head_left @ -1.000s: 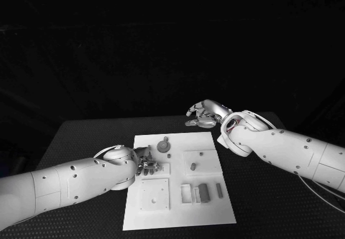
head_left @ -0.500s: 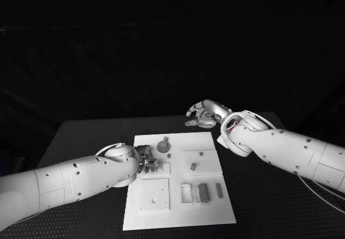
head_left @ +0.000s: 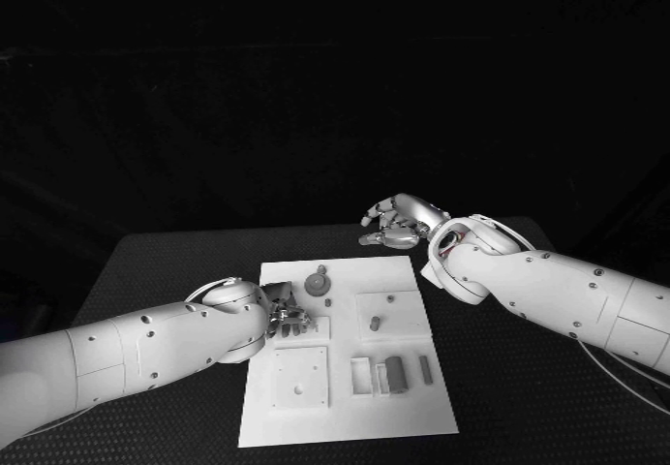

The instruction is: Assemble the parts on the task board

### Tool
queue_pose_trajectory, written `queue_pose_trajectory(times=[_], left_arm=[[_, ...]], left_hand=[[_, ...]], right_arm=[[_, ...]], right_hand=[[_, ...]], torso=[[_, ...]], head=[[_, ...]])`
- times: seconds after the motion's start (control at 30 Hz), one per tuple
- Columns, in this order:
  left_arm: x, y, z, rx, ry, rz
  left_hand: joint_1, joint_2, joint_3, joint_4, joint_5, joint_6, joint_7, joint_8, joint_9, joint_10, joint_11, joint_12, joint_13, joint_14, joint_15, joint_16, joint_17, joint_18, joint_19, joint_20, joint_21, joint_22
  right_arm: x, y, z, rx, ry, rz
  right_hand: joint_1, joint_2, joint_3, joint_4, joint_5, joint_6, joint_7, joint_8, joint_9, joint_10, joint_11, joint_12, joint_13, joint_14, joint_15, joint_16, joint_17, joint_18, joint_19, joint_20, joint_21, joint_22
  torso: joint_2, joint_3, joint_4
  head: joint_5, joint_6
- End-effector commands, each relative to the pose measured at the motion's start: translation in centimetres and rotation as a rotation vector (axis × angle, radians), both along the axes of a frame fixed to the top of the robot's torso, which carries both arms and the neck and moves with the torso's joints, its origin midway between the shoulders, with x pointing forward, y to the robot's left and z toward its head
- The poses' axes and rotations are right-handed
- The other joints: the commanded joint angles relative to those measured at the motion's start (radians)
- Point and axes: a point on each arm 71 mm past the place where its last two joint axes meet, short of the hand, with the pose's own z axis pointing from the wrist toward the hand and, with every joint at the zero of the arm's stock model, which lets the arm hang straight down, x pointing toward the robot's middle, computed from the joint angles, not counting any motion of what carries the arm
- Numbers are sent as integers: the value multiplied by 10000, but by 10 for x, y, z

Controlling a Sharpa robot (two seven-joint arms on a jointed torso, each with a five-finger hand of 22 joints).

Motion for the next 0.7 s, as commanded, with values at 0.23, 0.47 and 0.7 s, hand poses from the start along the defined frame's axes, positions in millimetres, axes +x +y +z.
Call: queue_pose_trajectory(times=[0.23, 0.47, 0.7], left_arm=[[2, -2, 1, -306, -30, 127], [3, -2, 2, -337, -92, 173], [4, -2, 2, -316, -52, 189]], left_hand=[[88, -161, -40, -86, -11, -246, 84, -109, -7, -237, 74, -141, -61, -184, 72, -63, -109, -78, -199, 11, -141, 148], [93, -195, -35, -68, -11, -276, 97, -122, -6, -251, 85, -148, -69, -192, 83, -70, -131, -81, -206, 11, -161, 141], [40, -294, -53, -2, -11, -294, 107, -127, 1, -258, 96, -150, -78, -195, 95, -69, -160, -89, -204, 13, -185, 135]], right_arm=[[0, 1, -1, -15, 67, 115], [0, 1, -1, -15, 71, 114], [0, 1, -1, -12, 74, 115]], right_hand=[[-112, 4, -9, 59, 40, -114, 191, 12, 6, -85, 17, 11, -16, -18, 32, -63, 8, 624, -10, -81, -67, 131], [-118, 0, -10, 65, 40, -119, 192, 9, 5, -86, 17, 11, -17, -18, 32, -65, 8, 624, -10, -81, -71, 131], [-121, -3, -11, 69, 40, -122, 192, 7, 5, -87, 18, 11, -19, -18, 33, -67, 8, 624, -9, -82, -73, 131]], torso=[[2, -5, -5], [3, -3, -6], [-1, 1, -2]], head=[[-5, 5], [-11, 5], [-13, -4]])
